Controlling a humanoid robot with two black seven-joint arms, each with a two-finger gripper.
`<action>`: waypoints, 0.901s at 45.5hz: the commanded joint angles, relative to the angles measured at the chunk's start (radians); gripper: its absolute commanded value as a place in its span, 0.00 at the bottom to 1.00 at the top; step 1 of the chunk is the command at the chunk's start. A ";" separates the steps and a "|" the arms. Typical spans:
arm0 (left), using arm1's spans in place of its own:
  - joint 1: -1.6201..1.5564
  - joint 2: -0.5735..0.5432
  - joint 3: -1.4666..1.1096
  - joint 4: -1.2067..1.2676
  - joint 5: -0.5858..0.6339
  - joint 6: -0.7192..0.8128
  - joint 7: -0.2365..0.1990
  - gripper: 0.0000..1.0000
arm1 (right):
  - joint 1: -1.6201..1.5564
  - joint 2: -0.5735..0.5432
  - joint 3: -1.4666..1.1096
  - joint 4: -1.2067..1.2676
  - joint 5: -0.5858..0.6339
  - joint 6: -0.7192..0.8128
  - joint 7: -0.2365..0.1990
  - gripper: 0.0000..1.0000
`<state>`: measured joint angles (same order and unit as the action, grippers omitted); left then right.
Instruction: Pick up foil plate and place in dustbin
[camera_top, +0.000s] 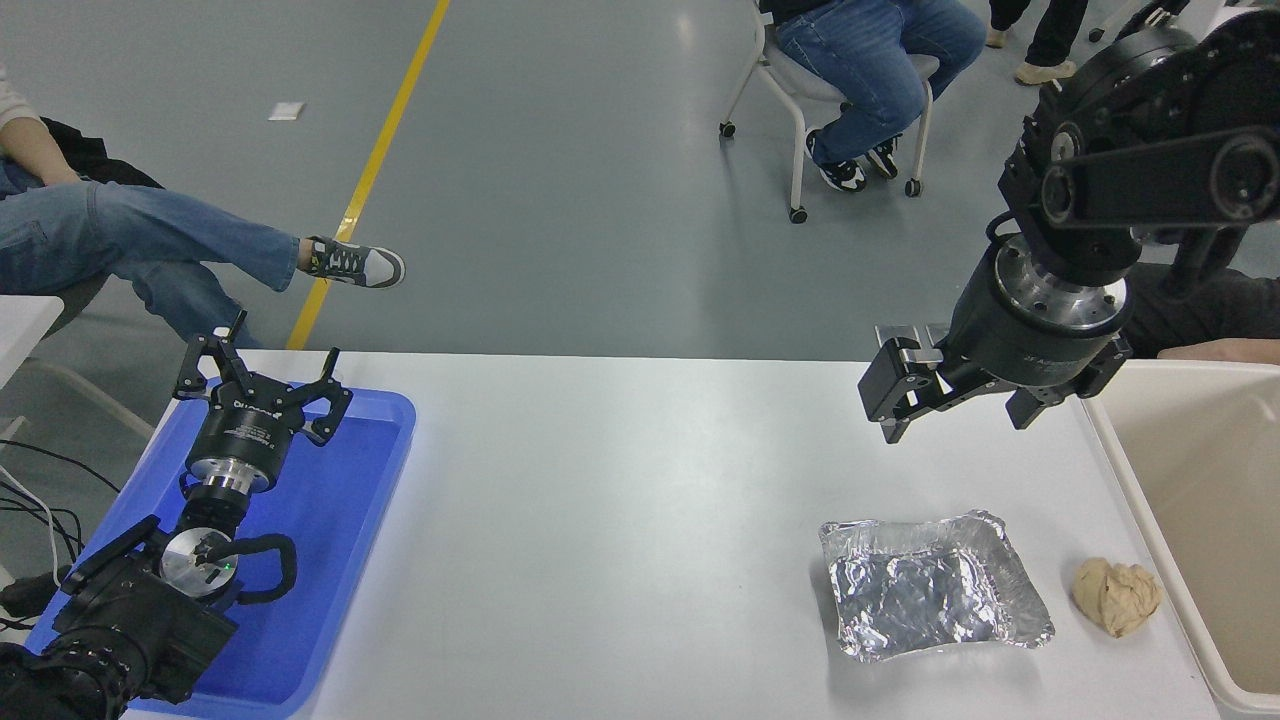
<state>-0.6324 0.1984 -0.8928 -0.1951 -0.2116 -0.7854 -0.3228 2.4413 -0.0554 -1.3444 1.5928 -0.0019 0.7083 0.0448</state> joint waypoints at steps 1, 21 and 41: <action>0.000 -0.004 0.000 -0.003 0.000 0.000 -0.002 1.00 | 0.001 -0.004 0.002 0.000 -0.001 -0.001 0.001 1.00; 0.000 -0.004 0.000 -0.003 0.000 0.000 0.001 1.00 | -0.013 -0.026 0.007 -0.010 -0.006 -0.009 0.001 1.00; 0.000 -0.004 0.000 0.000 0.000 0.000 0.001 1.00 | -0.146 -0.277 0.054 -0.037 -0.208 -0.069 0.001 1.00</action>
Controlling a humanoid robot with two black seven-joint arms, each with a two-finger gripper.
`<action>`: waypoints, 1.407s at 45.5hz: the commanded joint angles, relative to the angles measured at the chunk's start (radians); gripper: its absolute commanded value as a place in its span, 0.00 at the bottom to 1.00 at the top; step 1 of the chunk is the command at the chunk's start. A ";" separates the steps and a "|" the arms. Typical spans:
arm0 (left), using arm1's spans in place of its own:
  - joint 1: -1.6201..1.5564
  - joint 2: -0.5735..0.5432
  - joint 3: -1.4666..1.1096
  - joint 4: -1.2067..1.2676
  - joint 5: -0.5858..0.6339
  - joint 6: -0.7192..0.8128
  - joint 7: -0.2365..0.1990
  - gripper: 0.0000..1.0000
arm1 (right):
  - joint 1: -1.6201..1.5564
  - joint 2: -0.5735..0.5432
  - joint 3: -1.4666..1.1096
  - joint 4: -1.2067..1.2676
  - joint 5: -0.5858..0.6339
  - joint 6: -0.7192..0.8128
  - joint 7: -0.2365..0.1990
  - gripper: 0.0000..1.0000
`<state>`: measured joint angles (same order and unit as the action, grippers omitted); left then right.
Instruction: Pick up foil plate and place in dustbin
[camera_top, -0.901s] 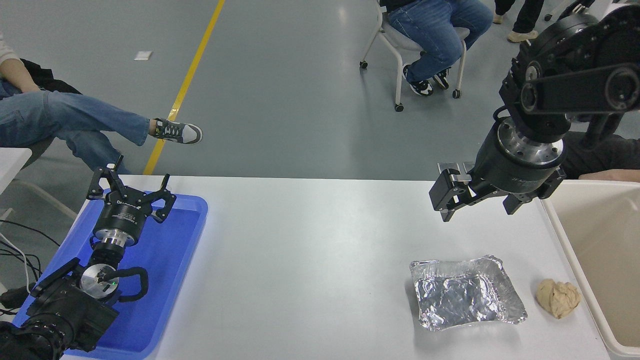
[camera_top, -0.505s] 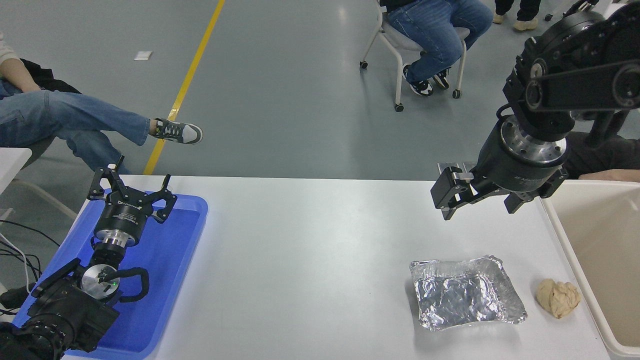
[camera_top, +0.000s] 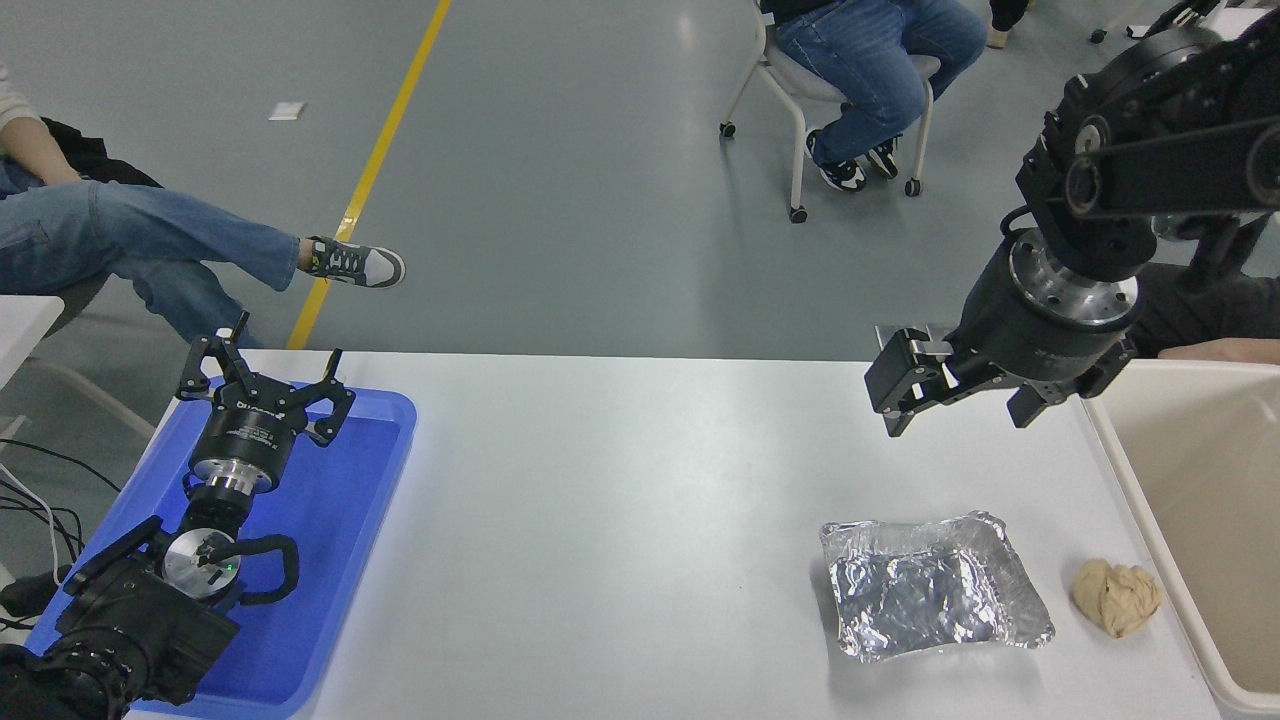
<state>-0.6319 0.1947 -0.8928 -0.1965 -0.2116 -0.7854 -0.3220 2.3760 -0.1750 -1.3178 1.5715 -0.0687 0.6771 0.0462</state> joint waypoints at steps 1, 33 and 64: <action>0.000 0.000 0.000 -0.001 0.000 0.000 0.000 1.00 | -0.090 -0.179 0.029 -0.016 -0.166 -0.040 0.000 1.00; 0.000 -0.001 0.000 -0.001 0.000 0.000 0.000 1.00 | -0.831 -0.445 0.448 -0.260 -0.652 -0.312 0.001 1.00; -0.002 -0.001 0.000 -0.001 0.000 0.000 0.000 1.00 | -1.190 -0.383 0.611 -0.581 -0.807 -0.370 0.003 1.00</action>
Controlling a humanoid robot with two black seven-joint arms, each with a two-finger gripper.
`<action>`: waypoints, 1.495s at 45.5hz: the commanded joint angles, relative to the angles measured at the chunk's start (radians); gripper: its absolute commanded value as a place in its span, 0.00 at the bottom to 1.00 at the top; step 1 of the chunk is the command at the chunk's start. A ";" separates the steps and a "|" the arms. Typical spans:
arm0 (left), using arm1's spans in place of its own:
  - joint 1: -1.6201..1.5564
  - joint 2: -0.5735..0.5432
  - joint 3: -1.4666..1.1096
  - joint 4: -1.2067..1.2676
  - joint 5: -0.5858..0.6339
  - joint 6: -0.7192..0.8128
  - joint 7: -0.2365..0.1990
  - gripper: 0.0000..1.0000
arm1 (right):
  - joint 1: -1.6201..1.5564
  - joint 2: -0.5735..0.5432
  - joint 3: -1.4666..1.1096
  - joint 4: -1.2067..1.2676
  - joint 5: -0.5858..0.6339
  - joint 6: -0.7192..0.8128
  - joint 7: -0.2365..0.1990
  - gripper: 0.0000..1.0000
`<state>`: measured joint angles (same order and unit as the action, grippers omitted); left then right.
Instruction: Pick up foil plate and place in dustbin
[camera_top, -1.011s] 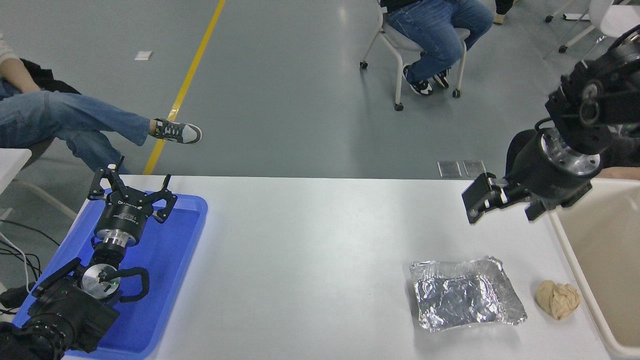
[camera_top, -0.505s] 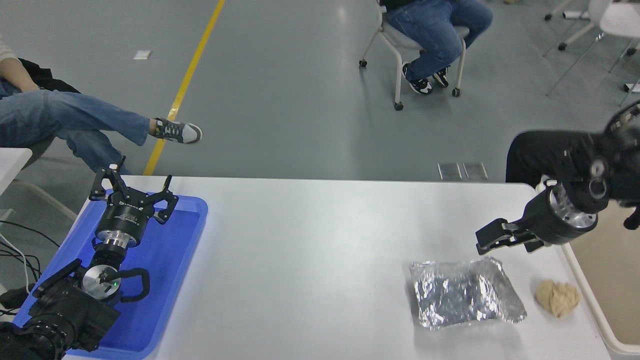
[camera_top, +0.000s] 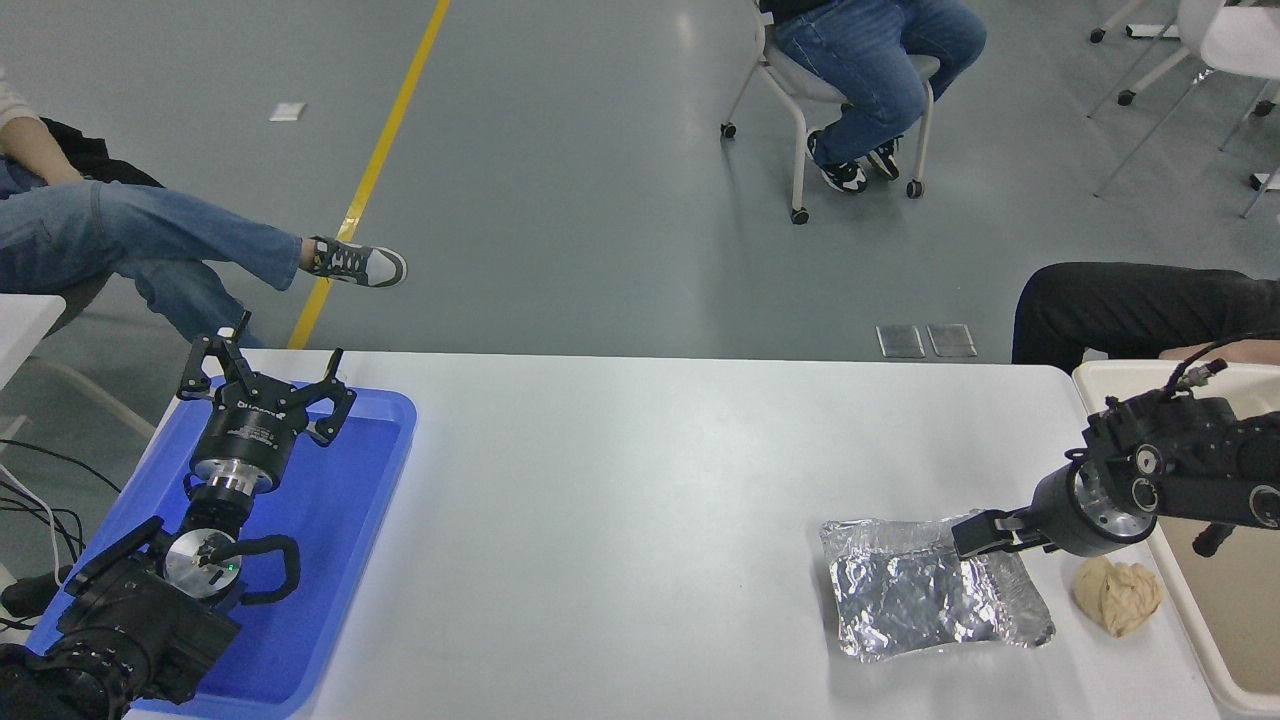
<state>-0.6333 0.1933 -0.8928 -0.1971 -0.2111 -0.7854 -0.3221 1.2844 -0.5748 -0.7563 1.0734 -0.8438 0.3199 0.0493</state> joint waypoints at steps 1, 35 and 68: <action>0.000 0.000 0.000 0.002 -0.001 0.000 0.000 1.00 | -0.105 0.016 0.057 -0.089 -0.032 -0.015 0.000 1.00; 0.000 -0.002 0.000 -0.001 -0.001 0.000 0.000 1.00 | -0.195 0.041 0.083 -0.148 -0.024 -0.087 0.003 0.77; -0.002 -0.002 0.000 -0.001 0.001 0.000 0.000 1.00 | -0.111 0.047 0.065 -0.110 -0.012 -0.075 0.060 0.00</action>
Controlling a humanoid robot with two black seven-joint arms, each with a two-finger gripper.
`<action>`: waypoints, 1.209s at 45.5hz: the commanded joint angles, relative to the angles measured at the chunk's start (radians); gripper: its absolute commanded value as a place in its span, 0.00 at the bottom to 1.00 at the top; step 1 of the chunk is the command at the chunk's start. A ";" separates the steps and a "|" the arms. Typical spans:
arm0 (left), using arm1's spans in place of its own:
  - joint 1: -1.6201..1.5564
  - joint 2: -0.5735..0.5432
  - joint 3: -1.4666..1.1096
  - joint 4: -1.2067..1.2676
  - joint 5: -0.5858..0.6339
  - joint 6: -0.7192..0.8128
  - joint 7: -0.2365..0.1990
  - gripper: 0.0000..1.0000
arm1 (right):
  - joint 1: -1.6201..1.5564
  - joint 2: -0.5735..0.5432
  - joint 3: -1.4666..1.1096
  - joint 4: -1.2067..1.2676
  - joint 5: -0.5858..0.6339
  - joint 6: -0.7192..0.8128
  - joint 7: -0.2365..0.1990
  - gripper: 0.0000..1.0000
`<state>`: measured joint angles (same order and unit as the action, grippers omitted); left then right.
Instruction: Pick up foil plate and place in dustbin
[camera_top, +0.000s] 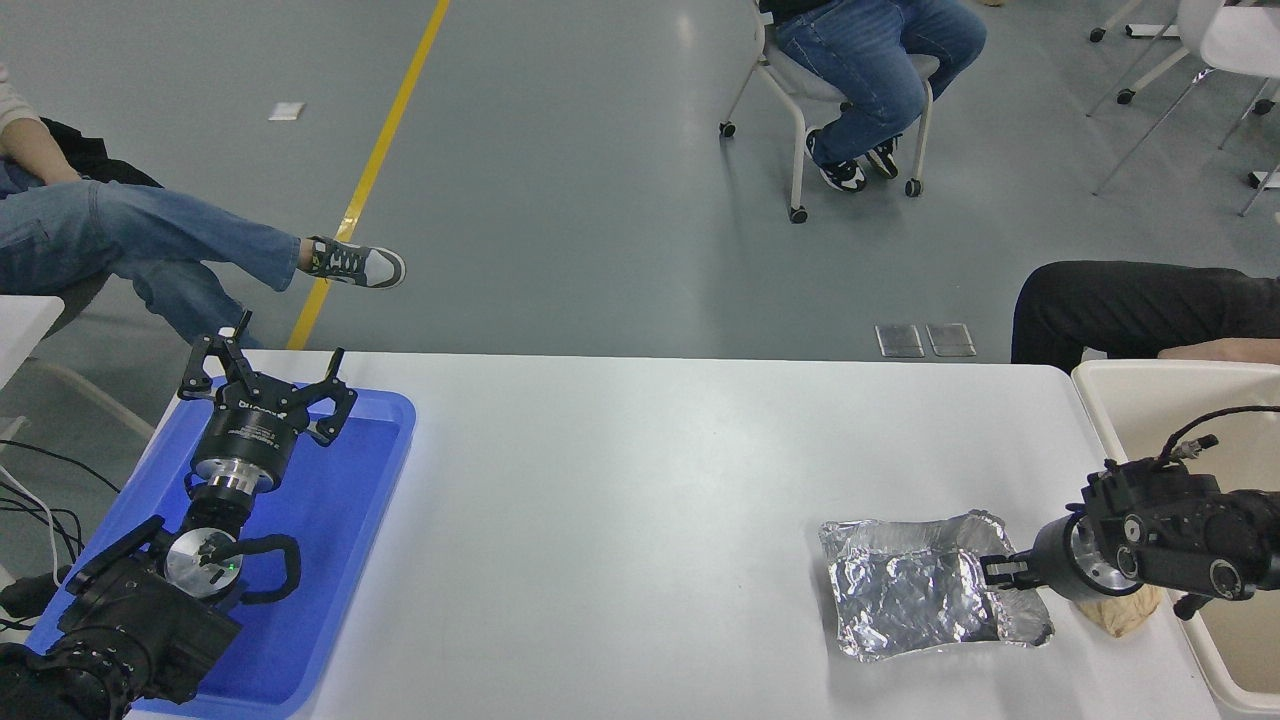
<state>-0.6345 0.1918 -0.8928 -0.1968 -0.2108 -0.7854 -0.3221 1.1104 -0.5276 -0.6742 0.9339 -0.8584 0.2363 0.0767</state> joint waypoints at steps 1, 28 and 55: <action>-0.001 0.000 0.000 -0.001 -0.001 0.000 0.000 1.00 | 0.078 -0.002 -0.027 0.037 0.002 0.015 0.032 0.00; -0.001 0.000 0.000 -0.001 0.001 0.000 0.000 1.00 | 0.865 -0.170 -0.537 0.459 0.108 0.144 0.044 0.00; -0.001 0.003 -0.002 -0.001 0.001 0.000 0.000 1.00 | 1.349 -0.137 -0.763 0.600 0.154 0.350 0.041 0.00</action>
<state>-0.6350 0.1937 -0.8928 -0.1976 -0.2101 -0.7854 -0.3222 2.3152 -0.6795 -1.3603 1.4967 -0.7257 0.5257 0.1196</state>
